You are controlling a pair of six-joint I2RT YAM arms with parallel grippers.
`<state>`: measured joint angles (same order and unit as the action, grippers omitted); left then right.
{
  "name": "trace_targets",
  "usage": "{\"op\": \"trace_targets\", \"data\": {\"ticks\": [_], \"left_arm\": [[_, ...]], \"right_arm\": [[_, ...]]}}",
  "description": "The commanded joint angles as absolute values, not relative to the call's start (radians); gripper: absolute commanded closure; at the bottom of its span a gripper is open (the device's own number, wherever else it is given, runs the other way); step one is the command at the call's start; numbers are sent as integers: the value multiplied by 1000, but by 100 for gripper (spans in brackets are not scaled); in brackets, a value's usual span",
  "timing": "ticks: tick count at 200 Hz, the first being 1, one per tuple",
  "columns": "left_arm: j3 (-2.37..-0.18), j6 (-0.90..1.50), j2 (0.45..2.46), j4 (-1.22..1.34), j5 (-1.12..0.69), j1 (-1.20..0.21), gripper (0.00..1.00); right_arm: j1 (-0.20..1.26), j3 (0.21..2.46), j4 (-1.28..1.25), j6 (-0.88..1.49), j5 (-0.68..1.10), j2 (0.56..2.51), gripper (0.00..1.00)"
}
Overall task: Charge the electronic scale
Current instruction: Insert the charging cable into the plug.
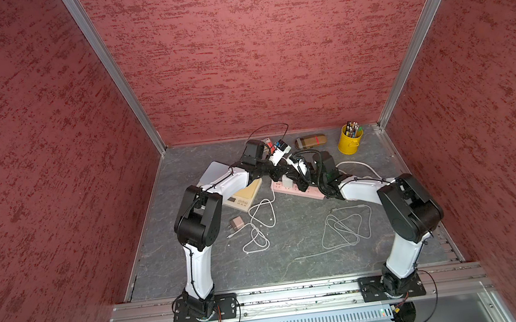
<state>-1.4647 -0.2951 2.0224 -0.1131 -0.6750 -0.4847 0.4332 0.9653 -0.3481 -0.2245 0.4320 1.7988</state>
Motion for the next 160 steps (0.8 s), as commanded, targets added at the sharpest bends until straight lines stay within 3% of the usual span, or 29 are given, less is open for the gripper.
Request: {"op": "trace_targets", "data": {"ticks": [1, 160], "left_arm": [[-1369, -267, 2052, -321, -758, -550, 100], [-1321, -166, 2052, -276, -717, -552, 100]], "right_arm": [[455, 904, -214, -171, 359, 1840, 100], [458, 881, -207, -95, 274, 1834, 100]]}}
